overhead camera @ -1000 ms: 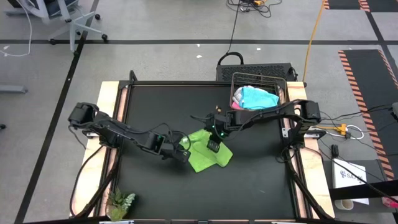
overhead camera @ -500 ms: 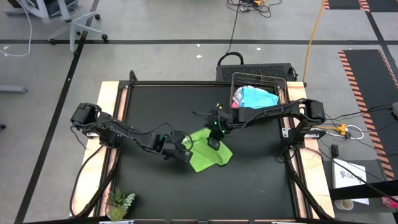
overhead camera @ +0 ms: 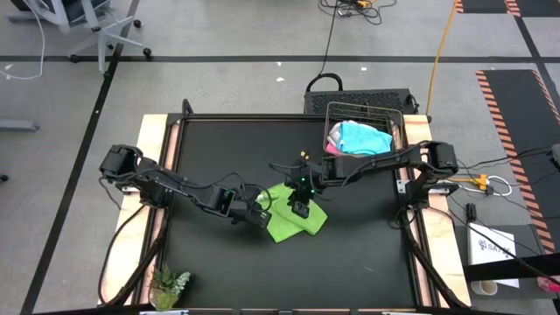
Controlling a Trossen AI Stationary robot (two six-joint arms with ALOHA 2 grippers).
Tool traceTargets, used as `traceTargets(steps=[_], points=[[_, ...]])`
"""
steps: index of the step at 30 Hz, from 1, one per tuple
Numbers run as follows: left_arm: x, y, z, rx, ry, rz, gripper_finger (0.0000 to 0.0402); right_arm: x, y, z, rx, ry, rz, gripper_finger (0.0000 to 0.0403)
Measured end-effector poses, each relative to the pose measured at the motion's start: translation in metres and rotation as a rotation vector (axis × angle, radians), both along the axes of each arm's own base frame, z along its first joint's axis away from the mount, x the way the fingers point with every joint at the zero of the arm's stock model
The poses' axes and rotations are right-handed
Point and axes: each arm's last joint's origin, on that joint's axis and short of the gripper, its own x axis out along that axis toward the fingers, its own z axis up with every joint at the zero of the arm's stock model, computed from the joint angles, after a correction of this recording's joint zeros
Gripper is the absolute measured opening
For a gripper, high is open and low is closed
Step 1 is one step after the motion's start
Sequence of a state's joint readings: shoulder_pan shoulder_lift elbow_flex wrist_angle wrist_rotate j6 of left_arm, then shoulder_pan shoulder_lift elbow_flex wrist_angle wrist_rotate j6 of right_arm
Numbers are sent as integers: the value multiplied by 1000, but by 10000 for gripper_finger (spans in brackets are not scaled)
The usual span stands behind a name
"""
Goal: Fold microfiber towels
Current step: Fold the green towel
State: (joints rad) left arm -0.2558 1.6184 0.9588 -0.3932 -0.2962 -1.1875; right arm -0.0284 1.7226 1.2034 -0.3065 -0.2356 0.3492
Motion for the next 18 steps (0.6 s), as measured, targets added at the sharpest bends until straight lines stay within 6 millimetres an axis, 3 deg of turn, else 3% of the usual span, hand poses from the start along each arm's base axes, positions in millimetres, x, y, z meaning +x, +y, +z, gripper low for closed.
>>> traceTargets(steps=[7,12,18], points=[[0,0,0,1,-2,2,26,-21,8,1,-46,155,98,127],[1,1,0,26,-10,4,26,-47,31,5,-134,321,251,117],[18,-10,-19,46,-79,-37,26,-56,62,0,-252,320,384,117]])
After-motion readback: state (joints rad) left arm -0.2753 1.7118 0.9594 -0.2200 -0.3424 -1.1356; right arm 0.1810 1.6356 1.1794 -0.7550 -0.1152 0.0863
